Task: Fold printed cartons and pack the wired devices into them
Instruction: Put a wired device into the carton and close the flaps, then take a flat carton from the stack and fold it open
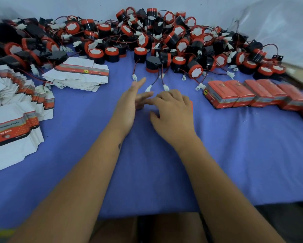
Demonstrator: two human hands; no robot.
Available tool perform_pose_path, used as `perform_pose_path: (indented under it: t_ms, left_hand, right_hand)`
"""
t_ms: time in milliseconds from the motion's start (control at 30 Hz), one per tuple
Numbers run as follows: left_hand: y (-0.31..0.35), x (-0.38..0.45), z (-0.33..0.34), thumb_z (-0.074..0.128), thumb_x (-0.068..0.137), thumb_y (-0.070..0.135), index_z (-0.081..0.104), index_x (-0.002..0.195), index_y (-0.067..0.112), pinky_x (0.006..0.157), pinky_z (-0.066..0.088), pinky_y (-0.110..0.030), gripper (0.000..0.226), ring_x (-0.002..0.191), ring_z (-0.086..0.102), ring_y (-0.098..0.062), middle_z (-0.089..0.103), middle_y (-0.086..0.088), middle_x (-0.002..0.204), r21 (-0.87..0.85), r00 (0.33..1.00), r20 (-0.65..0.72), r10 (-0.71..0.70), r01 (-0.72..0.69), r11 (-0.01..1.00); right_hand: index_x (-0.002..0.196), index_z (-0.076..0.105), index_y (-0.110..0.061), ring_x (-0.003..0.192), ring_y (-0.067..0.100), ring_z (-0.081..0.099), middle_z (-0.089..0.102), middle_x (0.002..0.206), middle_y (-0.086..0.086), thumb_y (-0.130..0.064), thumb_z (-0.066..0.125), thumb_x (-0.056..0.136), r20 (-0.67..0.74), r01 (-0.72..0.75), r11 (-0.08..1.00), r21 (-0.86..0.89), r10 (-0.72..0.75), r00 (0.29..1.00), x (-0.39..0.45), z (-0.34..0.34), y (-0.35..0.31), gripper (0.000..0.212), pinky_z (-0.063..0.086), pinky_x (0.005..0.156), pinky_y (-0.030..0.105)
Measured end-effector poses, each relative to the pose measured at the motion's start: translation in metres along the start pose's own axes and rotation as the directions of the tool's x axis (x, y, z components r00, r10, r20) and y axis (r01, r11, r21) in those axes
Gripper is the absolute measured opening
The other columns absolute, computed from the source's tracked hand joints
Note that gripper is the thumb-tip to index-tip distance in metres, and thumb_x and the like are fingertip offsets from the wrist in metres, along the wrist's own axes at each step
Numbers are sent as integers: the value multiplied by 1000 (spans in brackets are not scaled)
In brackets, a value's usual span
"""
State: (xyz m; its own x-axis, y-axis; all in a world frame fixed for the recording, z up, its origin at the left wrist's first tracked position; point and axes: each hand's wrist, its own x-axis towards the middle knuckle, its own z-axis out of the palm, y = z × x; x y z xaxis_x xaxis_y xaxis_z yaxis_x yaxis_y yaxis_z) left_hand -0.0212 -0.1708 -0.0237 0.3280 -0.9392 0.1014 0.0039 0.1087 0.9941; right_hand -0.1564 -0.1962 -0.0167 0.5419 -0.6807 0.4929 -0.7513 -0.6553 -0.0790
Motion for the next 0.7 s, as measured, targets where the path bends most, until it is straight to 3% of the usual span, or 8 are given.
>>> perform_pose_path:
  t_ms: [100,200,333,467,533,600,700]
  left_hand:
    - [3,2,2,28,108,35,56,132,27,87,50,-20,38,98,69,-5,73,9,100,15,998,-60,-17,18,1000]
    - [-1,0,3,35,105,29,66,112,27,98,49,-30,32,99,71,-11,76,10,89,109,999,-47,-4,10,994]
    - [-4,-5,1,39,103,27,70,99,27,102,48,-34,31,92,71,-6,77,9,85,182,999,-34,11,-5,983]
    - [-2,-9,1,41,103,22,70,97,23,92,48,-25,29,89,70,-5,75,10,81,192,997,-71,17,-3,981]
    - [0,-10,3,43,102,18,70,94,24,81,47,-13,28,86,68,-1,74,11,81,197,994,-105,20,1,980]
    - [1,-10,5,46,101,15,68,91,29,70,46,-5,28,82,64,6,72,13,88,220,989,-142,37,-5,976]
    - [3,-8,4,48,97,9,66,93,31,68,44,-9,29,82,58,6,65,13,97,264,973,-214,85,-26,964]
  right_hand:
    - [112,71,-17,130,25,46,60,132,2,-8,53,91,79,-30,997,-71,35,996,-8,-7,40,29,21,100,31]
    - [129,61,-20,148,14,19,31,158,-7,-4,45,96,234,-105,979,-173,144,962,-7,-15,82,40,10,118,37]
    - [137,54,-20,150,14,8,16,162,-9,-5,45,93,299,-191,917,-349,303,905,-4,-25,115,47,9,120,47]
    - [135,55,-16,151,28,-5,7,164,8,-23,43,95,296,-370,777,-510,562,772,7,-32,115,41,-2,119,56]
    - [132,56,-17,150,31,-10,8,163,14,-25,45,93,218,-434,787,-438,562,798,13,-28,96,41,-4,116,57]
    - [129,56,-19,150,29,-7,11,162,14,-25,49,92,121,-389,883,-264,430,895,21,-16,66,38,-4,115,56]
    - [132,55,-26,149,25,4,22,158,8,-30,50,94,130,-252,968,-6,251,959,31,4,14,38,-1,112,47]
